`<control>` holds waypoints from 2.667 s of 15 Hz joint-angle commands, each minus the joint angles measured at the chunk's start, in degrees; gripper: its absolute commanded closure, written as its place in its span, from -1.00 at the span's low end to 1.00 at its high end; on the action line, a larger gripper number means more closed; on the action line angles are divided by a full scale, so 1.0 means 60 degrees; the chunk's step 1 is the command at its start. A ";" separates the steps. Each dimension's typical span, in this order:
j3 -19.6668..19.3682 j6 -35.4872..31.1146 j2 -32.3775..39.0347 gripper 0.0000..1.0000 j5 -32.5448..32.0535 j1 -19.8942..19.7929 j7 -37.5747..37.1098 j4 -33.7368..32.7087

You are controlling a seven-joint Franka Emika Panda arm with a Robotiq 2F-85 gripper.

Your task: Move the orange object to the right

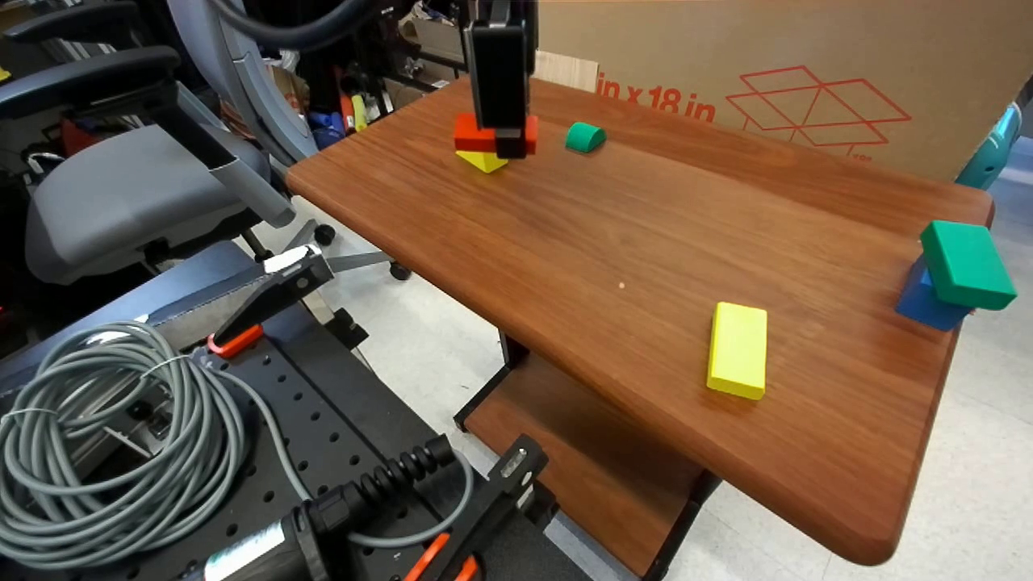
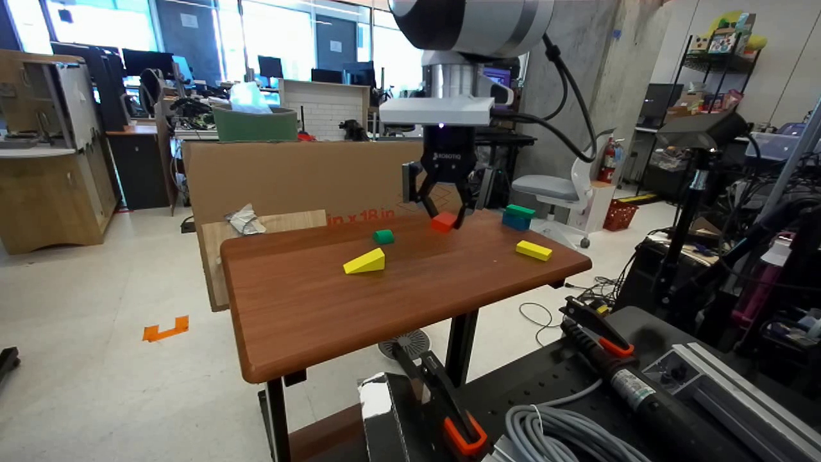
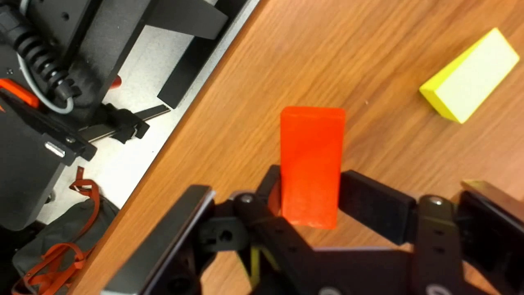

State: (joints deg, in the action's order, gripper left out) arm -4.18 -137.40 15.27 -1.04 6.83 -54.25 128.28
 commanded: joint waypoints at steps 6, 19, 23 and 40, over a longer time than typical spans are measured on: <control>-0.0502 0.0613 0.0701 0.70 -0.0748 -0.0407 -0.0170 -0.1614; -0.1202 0.0659 0.3460 0.70 -0.0791 -0.0461 -0.0401 -0.4246; -0.1202 0.0780 0.4241 0.70 -0.0644 -0.0489 -0.0307 -0.4956; -0.0583 0.1179 0.1264 -1.00 -0.0628 -0.0351 0.1493 -0.2980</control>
State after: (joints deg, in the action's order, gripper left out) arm -8.71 -131.24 33.53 -4.72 4.71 -50.00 101.64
